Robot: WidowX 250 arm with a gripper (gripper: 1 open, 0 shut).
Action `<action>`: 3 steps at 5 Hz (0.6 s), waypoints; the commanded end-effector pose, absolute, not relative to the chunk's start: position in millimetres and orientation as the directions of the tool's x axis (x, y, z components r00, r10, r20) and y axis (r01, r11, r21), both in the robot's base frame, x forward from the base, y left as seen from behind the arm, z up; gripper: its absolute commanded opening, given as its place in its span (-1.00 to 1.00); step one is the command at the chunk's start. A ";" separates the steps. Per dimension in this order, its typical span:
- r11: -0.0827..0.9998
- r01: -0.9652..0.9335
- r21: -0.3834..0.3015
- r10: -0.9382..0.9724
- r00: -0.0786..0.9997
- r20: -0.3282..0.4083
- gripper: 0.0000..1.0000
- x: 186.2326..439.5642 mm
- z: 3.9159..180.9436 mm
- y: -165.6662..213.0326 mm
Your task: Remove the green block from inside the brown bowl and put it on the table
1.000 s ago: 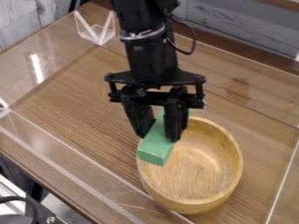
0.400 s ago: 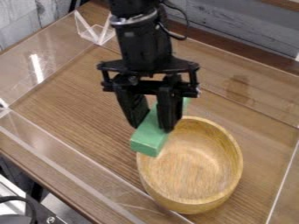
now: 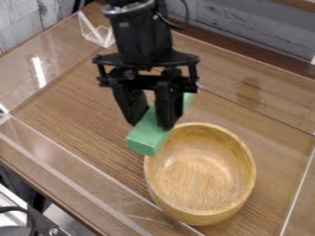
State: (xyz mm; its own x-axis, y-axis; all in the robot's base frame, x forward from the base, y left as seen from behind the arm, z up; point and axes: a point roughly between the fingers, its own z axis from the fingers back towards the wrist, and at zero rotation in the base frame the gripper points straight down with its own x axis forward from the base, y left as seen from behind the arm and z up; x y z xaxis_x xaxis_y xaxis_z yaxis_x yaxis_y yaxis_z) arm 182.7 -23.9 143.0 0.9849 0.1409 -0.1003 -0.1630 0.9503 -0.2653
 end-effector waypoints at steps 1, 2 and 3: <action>0.961 -0.104 -0.256 0.102 0.995 -0.023 -1.00 185.7 159.5 -14.0; 0.967 -0.067 -0.247 0.066 0.998 -0.014 -1.00 181.4 159.6 -4.2; 0.970 -0.031 -0.240 0.031 1.000 -0.003 -1.00 179.1 160.4 4.2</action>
State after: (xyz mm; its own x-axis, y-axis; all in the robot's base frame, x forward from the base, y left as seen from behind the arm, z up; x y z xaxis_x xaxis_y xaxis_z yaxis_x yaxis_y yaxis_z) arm 174.0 1.7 148.5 0.9978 0.0335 -0.0581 -0.0471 0.9666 -0.2518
